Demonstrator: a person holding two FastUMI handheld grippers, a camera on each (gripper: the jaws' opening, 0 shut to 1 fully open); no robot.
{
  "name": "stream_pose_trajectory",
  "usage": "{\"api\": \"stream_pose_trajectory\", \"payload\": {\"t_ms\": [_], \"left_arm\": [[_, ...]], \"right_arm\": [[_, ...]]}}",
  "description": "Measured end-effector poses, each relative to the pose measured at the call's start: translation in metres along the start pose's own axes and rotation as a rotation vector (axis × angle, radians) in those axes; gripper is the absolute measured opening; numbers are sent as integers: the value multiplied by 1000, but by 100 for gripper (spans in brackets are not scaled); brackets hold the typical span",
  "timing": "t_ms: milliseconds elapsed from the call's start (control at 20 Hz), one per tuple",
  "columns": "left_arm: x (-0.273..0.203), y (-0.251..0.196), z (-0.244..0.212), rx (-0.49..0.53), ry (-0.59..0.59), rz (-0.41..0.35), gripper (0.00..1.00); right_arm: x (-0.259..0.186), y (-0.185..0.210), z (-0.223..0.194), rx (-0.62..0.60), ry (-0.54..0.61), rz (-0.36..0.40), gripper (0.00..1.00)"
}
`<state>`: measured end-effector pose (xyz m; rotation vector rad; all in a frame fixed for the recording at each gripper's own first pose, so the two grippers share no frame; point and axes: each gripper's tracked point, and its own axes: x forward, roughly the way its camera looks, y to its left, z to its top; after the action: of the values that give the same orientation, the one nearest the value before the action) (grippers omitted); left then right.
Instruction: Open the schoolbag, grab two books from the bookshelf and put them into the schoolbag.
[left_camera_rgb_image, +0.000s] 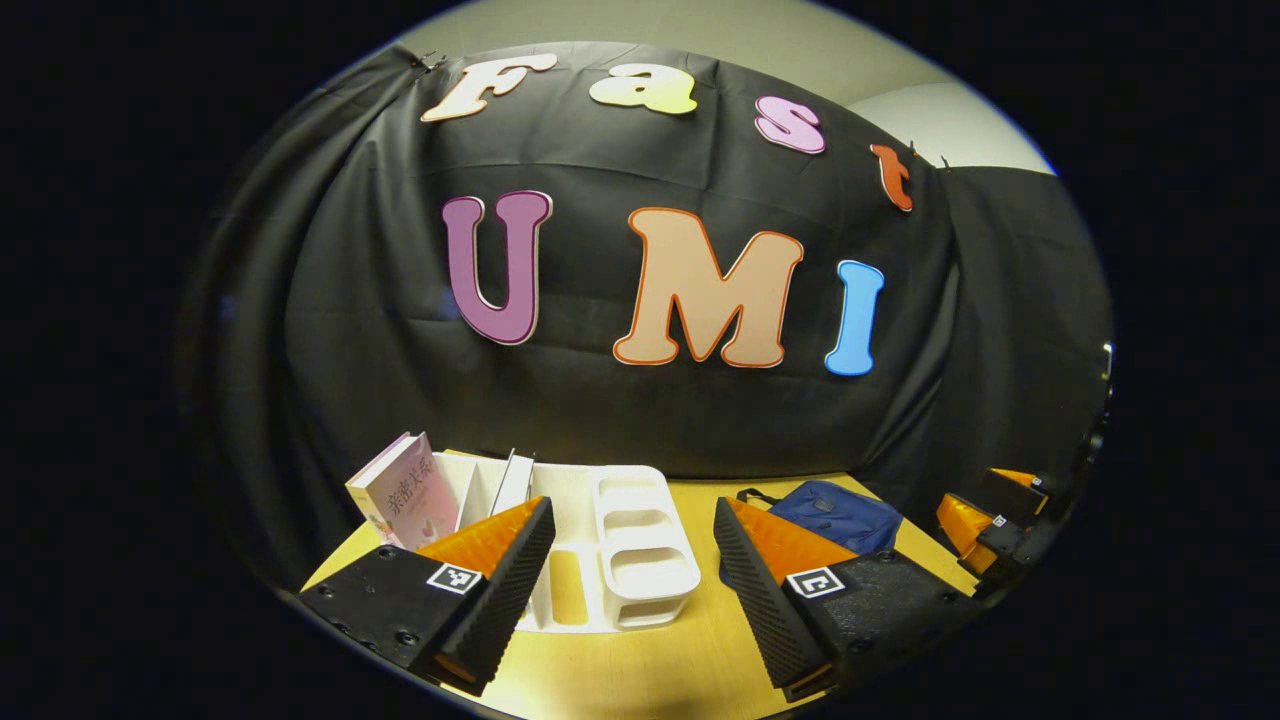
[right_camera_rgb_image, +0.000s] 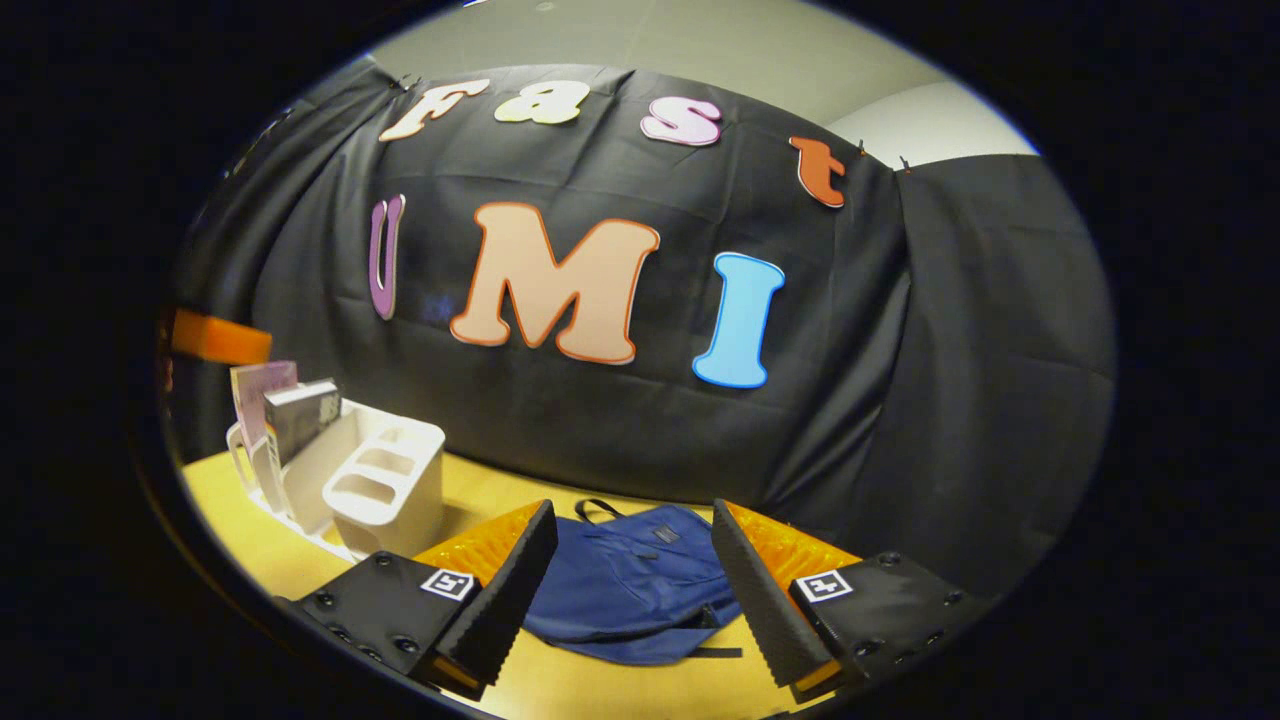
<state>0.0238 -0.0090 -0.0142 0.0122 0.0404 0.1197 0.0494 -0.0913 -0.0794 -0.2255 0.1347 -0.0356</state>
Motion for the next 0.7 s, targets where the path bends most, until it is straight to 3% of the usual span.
{"api": "stream_pose_trajectory", "payload": {"t_ms": [300, 650, 700], "left_arm": [[-6, 14, -2, -5, 5, 60, 94], [-13, 38, -3, 7, 10, 147, 94], [-14, 42, -3, 10, 12, 160, 94]], "right_arm": [[12, -23, -71, -148, 100, -43, 96], [26, -30, -146, -481, 188, -40, 99], [29, -28, -155, -527, 192, -32, 95]]}}
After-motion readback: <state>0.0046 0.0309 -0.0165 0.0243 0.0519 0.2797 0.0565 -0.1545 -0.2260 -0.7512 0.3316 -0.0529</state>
